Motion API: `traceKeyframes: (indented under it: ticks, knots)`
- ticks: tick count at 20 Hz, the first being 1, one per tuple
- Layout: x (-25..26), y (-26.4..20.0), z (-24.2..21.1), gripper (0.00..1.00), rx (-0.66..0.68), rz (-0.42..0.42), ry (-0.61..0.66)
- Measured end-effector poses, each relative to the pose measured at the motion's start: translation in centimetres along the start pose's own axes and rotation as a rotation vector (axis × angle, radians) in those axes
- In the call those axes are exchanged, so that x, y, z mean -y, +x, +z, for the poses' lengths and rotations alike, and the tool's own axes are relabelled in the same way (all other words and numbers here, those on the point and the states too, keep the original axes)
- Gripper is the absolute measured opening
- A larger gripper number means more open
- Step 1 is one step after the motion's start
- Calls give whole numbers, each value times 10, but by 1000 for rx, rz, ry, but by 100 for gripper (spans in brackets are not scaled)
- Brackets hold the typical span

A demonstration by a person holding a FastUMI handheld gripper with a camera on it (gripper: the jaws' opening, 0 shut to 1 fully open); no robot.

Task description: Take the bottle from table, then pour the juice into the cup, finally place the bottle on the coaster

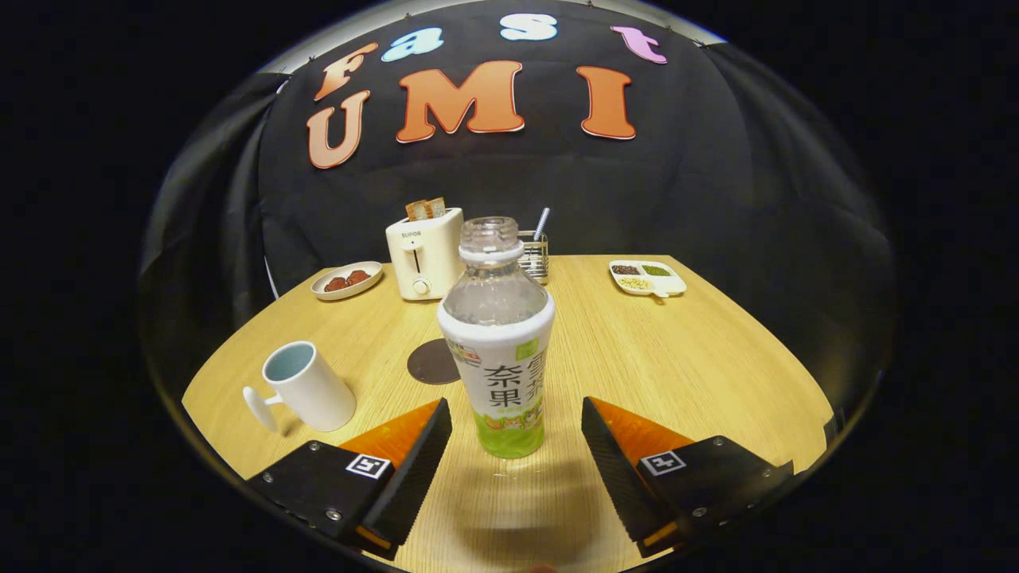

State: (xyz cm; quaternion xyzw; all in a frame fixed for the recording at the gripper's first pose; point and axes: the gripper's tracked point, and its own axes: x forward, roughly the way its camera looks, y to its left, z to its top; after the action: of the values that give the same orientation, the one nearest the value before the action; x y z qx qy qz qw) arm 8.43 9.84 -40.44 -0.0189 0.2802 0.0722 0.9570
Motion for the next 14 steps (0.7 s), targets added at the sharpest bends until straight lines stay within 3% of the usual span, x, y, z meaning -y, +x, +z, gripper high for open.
traceKeyframes:
  ticks: [10,14]
  knots:
    - [-6,33,0,97,-9,-1,8]
    - [-6,36,2,75,-11,-7,8]
